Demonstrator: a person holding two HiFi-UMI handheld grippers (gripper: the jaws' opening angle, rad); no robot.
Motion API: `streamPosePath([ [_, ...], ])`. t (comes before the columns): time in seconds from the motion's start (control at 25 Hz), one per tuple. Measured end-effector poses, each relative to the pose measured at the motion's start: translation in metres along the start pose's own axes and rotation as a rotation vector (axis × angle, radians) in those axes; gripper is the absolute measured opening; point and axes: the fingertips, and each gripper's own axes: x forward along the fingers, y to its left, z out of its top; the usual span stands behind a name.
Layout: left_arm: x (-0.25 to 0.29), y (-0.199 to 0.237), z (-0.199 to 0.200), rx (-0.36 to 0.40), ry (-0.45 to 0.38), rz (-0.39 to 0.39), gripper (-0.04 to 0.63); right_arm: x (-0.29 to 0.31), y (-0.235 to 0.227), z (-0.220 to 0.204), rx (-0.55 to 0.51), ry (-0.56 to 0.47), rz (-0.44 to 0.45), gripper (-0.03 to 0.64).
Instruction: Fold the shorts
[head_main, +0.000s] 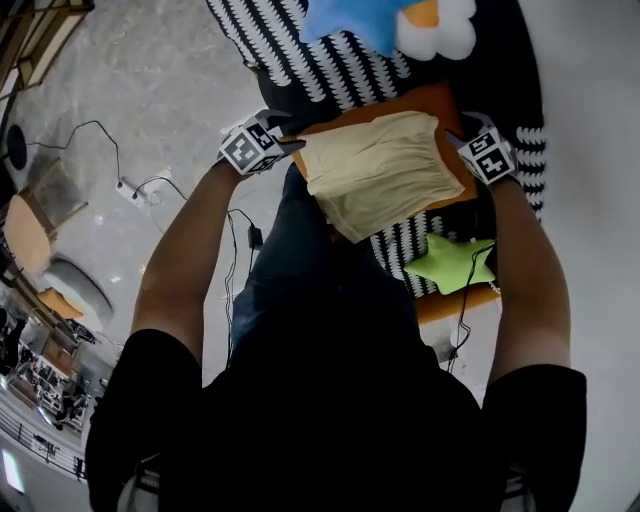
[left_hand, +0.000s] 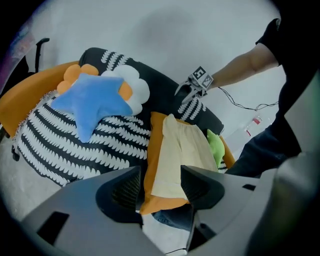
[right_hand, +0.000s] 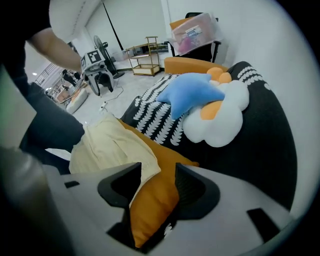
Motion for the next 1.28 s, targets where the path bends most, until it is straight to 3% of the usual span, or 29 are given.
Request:
streamPosePath([
  [0.32, 0.053, -0.003, -0.035, 0.047, 0.068, -0.06, 0.247, 0.049, 0.014, -0.014, -0.121, 0.115, 0.13, 0.238],
  [0.6, 0.082, 0.011, -0.058, 0.097, 0.138, -0.067, 0.245, 0.087, 0.021, -0.025, -0.261, 0.266, 0.241, 0.236],
  [0.88, 0.106, 0.01, -0.071, 0.137, 0.19, -0.112, 0.238, 0.103, 0.023, -0.04, -0.349, 0.349, 0.278, 0.212],
  [1.0, 0.11, 0.009, -0.074, 0.15, 0.207, -0.117, 0.205, 0.105, 0.023, -0.04, -0.372, 0.351, 0.285, 0.178],
  [1.16, 0.115, 0.001, -0.079, 0.165, 0.236, -0.098, 0.081, 0.106, 0.026, -0.048, -0.405, 0.351, 0.281, 0.106],
  [1.28, 0.11, 0.009, -0.083, 0.157, 0.227, -0.07, 0.036, 0.108, 0.022, -0.037, -0.415, 0.341, 0.268, 0.068],
])
